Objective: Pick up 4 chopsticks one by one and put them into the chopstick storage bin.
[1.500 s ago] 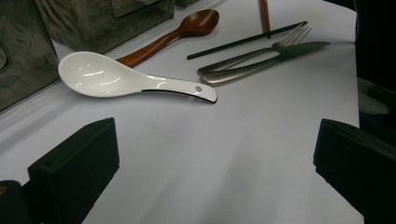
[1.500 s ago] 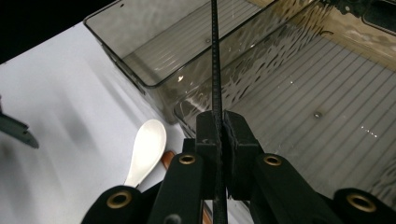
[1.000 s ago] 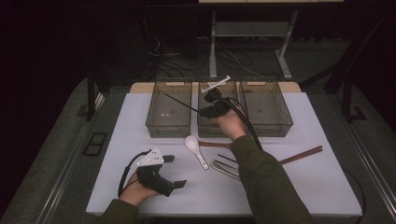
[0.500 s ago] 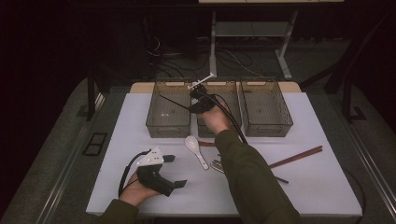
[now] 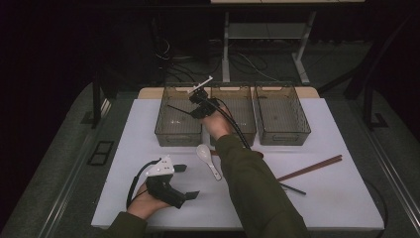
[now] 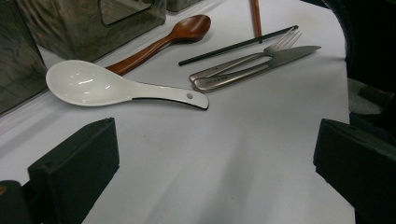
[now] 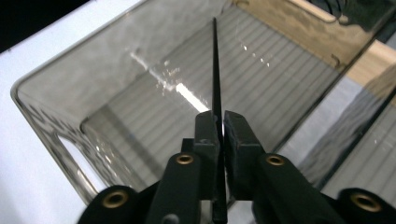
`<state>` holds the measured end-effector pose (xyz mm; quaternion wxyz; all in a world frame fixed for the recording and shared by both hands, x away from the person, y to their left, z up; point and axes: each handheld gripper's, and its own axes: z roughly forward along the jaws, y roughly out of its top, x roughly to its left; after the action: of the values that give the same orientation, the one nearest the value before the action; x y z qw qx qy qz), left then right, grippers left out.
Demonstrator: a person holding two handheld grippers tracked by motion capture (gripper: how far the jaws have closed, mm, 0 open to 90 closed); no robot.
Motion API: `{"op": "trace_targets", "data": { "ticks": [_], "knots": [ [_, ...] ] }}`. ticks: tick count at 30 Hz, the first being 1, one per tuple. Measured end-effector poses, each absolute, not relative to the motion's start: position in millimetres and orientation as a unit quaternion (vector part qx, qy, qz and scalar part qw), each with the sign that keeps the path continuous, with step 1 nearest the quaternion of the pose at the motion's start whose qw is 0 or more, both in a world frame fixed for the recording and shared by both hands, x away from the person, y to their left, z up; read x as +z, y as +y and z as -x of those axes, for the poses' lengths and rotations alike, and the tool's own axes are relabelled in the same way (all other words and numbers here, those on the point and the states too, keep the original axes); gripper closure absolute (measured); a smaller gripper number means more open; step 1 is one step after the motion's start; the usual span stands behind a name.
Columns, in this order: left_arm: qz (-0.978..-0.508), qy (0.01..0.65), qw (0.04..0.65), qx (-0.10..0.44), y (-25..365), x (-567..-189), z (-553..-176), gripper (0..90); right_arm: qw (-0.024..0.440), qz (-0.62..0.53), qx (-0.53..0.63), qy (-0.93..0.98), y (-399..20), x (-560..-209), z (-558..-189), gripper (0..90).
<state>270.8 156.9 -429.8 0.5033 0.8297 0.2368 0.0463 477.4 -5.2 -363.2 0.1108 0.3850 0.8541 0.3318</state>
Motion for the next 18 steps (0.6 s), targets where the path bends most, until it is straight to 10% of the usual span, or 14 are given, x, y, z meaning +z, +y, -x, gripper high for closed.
{"op": "trace_targets", "data": {
  "ticks": [18],
  "knots": [
    [-0.831, 0.236, 0.502, 0.046, 158, -431, -272, 0.0, 0.098, -0.373, 0.377, 0.842, -32, -349, -465, 55.0]
  ]
}}
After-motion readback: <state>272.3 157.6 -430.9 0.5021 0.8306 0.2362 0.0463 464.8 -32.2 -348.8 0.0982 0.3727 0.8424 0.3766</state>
